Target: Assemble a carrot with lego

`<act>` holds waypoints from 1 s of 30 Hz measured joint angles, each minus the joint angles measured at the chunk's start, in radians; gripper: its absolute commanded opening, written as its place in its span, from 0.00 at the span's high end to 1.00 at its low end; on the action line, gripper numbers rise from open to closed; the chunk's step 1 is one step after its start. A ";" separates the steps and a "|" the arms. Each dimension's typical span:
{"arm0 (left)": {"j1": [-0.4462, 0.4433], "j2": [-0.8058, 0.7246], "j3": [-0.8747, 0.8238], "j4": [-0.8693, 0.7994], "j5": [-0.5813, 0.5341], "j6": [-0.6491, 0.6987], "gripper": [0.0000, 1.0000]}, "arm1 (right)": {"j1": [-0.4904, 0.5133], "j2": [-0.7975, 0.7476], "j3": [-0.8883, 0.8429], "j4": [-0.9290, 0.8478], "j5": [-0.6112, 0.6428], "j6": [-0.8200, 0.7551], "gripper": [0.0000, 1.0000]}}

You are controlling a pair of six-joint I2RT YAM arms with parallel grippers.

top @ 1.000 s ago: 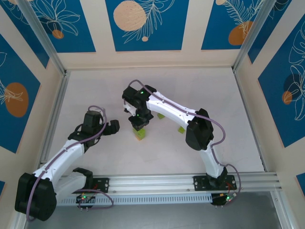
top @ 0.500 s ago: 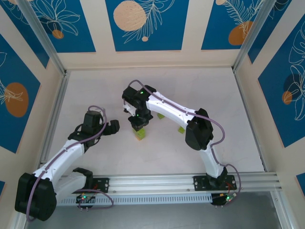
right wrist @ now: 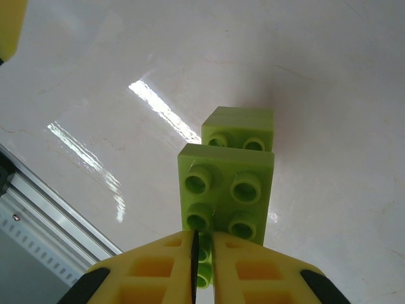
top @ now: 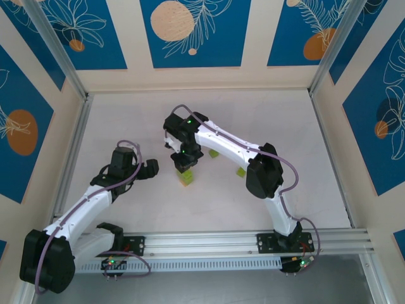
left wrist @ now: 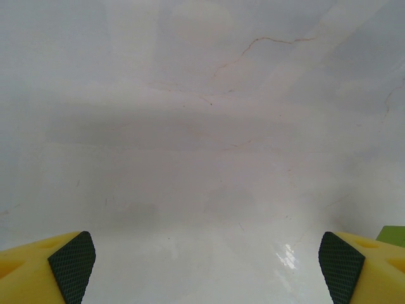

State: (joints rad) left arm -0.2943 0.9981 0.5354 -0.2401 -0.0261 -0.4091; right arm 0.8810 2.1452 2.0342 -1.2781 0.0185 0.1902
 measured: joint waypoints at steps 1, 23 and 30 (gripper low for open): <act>0.000 0.000 0.000 0.000 0.000 0.000 0.06 | 0.000 0.000 0.000 0.000 0.000 0.000 0.85; 0.000 0.000 0.000 0.000 0.003 0.000 0.06 | -0.008 0.079 0.100 -0.092 -0.049 -0.046 0.84; 0.000 0.000 0.000 0.000 0.007 0.000 0.06 | -0.018 0.057 0.047 -0.052 -0.089 -0.046 0.85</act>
State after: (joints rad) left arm -0.2943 0.9977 0.5354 -0.2401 -0.0189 -0.4091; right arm 0.8635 2.2021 2.0808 -1.3300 -0.0700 0.1444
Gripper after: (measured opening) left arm 0.937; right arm 0.153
